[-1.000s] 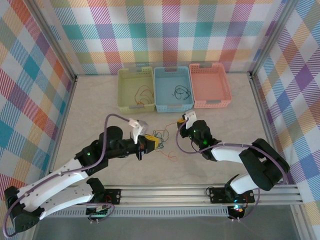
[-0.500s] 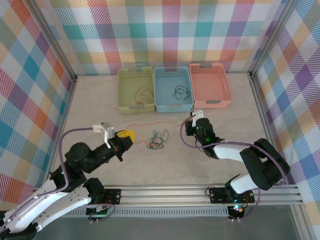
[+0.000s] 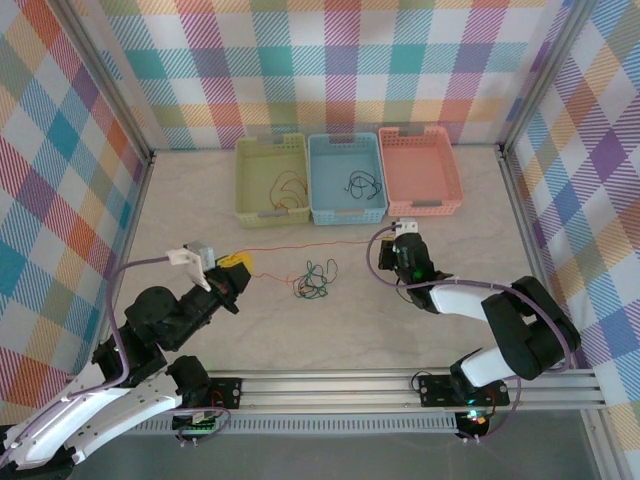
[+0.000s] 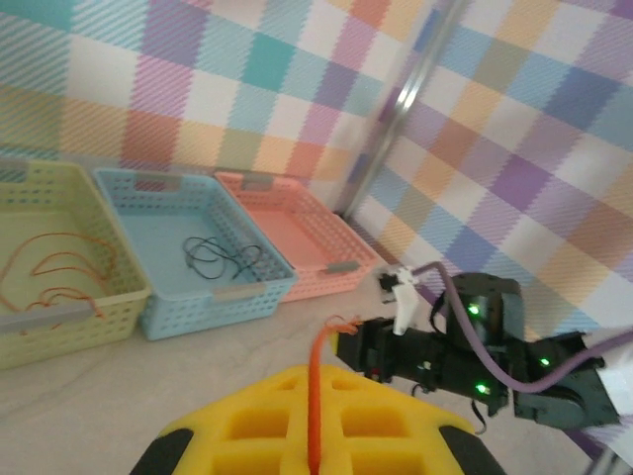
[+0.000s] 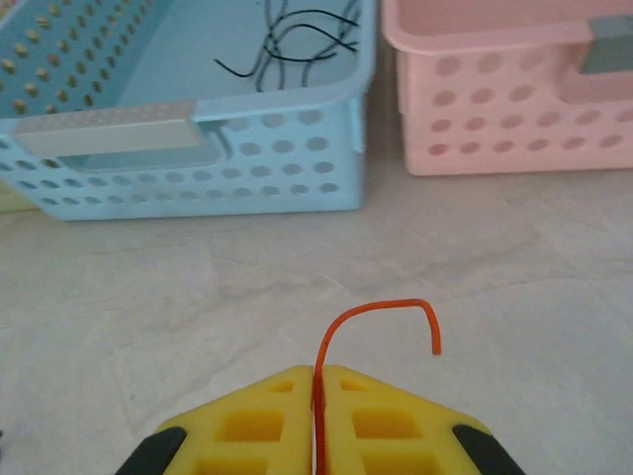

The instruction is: Untangle the cables

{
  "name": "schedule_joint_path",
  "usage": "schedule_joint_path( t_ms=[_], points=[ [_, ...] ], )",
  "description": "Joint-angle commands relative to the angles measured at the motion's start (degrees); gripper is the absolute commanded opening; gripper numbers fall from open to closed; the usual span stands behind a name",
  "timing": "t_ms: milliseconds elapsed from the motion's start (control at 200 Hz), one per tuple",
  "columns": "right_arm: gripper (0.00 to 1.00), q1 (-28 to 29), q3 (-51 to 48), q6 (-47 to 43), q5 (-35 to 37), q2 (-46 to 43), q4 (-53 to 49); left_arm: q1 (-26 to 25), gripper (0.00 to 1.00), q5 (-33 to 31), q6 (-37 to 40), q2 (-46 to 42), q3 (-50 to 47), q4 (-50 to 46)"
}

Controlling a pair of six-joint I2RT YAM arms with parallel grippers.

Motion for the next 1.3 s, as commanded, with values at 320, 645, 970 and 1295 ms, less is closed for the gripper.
schedule_joint_path(
  t_ms=[320,645,970,1295],
  points=[
    [0.25,-1.79,1.46,5.91,3.12,-0.93,-4.33,-0.51,0.0,-7.83,-2.19,3.36,7.6,-6.76],
    [0.34,-1.79,1.57,5.32,1.08,-0.93,-3.5,0.55,0.0,-11.36,-1.36,15.98,16.07,-6.83],
    [0.34,-1.8,1.63,4.53,0.0,-0.84,-3.42,7.32,0.0,-8.89,0.79,29.79,31.42,-7.35],
    [0.34,-1.8,1.77,4.17,-0.95,-0.45,-3.11,16.04,0.0,-4.16,4.87,47.16,55.1,-12.46]
  ],
)
